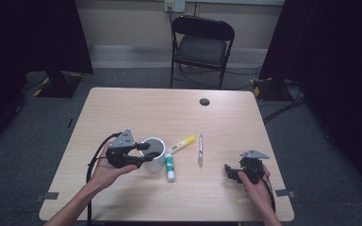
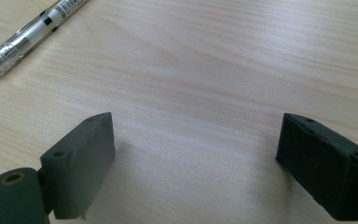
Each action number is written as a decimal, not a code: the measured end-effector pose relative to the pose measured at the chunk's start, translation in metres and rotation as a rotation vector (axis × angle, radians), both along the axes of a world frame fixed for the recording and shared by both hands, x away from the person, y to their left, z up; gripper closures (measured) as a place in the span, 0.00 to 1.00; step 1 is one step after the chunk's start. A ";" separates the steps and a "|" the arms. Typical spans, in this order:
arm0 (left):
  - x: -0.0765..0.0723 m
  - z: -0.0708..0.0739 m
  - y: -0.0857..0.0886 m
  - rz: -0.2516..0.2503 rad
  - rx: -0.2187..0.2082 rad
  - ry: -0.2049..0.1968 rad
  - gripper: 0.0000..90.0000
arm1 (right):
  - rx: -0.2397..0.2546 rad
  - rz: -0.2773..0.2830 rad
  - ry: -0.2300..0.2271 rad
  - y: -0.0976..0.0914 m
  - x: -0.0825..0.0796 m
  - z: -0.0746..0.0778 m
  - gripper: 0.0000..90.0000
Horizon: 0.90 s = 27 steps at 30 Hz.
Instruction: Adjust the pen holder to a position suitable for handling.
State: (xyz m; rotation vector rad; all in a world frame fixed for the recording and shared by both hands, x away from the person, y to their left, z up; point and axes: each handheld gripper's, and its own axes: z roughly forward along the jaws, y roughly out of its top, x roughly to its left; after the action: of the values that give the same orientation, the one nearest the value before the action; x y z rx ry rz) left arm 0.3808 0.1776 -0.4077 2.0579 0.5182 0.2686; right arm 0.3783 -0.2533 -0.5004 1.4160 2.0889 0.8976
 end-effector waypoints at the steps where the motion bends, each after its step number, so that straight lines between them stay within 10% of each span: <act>1: -0.001 -0.003 -0.004 -0.007 0.002 0.005 0.60 | 0.000 -0.003 0.001 0.000 0.000 0.000 0.12; 27: 0.005 -0.022 -0.011 0.003 0.087 0.029 0.80 | 0.000 -0.004 0.000 0.000 -0.001 0.000 0.12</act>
State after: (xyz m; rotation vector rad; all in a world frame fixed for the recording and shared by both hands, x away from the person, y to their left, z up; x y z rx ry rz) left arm 0.3854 0.1669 -0.4296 2.1480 0.5356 0.2670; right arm 0.3778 -0.2531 -0.5004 1.4193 2.0855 0.8955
